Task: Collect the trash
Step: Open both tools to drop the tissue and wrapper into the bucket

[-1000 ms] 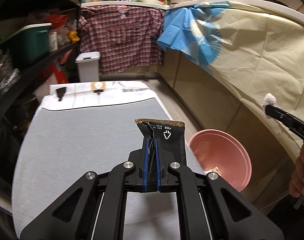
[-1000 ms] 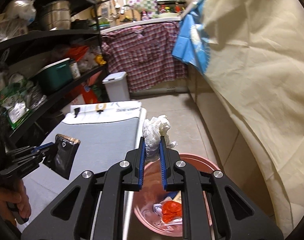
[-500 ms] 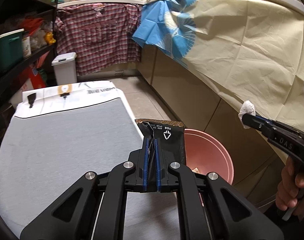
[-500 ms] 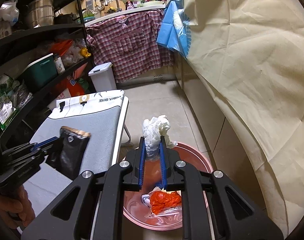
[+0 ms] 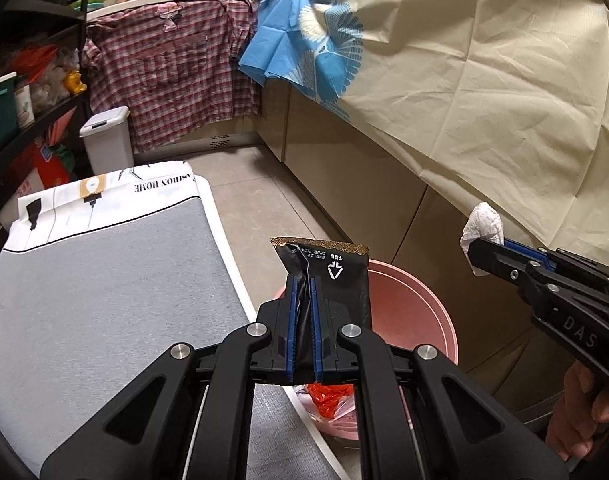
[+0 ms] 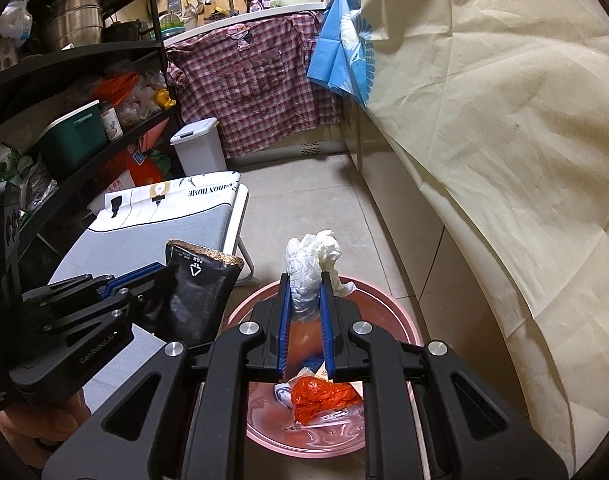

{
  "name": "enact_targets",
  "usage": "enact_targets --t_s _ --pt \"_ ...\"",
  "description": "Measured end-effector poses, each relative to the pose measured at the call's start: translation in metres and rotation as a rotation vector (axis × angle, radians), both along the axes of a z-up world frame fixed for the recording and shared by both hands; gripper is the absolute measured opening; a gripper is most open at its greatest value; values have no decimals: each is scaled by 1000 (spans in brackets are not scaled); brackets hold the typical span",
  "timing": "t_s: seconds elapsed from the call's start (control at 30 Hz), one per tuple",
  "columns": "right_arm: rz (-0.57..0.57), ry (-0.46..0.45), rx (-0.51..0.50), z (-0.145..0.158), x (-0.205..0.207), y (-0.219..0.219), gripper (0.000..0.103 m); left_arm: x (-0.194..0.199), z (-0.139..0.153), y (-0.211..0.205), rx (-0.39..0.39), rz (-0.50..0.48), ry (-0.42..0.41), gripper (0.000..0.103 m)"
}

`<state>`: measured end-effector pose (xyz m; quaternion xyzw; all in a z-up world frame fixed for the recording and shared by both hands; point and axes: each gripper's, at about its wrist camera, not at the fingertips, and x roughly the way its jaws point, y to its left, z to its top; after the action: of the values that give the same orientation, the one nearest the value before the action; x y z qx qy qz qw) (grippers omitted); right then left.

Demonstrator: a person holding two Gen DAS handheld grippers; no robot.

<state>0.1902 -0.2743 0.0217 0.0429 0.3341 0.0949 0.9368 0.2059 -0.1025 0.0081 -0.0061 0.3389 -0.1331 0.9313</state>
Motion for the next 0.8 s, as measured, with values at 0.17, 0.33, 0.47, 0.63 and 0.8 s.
enact_targets --t_s 0.17,0.33,0.47,0.63,0.8 --pt "-10 3 3 -1 2 -2 15 4 -2 -5 -1 -1 12 7" --pt "-18 7 -13 -3 2 0 18 8 -4 -10 -12 -10 33 11" --pt "-35 18 -38 -6 3 0 41 8 -3 -10 -22 -20 34 15" --pt "-56 19 -38 -7 2 -4 53 0 -3 -2 -13 -13 29 15" --pt "-55 14 -35 -3 -5 -3 59 -15 1 10 -5 -12 19 16"
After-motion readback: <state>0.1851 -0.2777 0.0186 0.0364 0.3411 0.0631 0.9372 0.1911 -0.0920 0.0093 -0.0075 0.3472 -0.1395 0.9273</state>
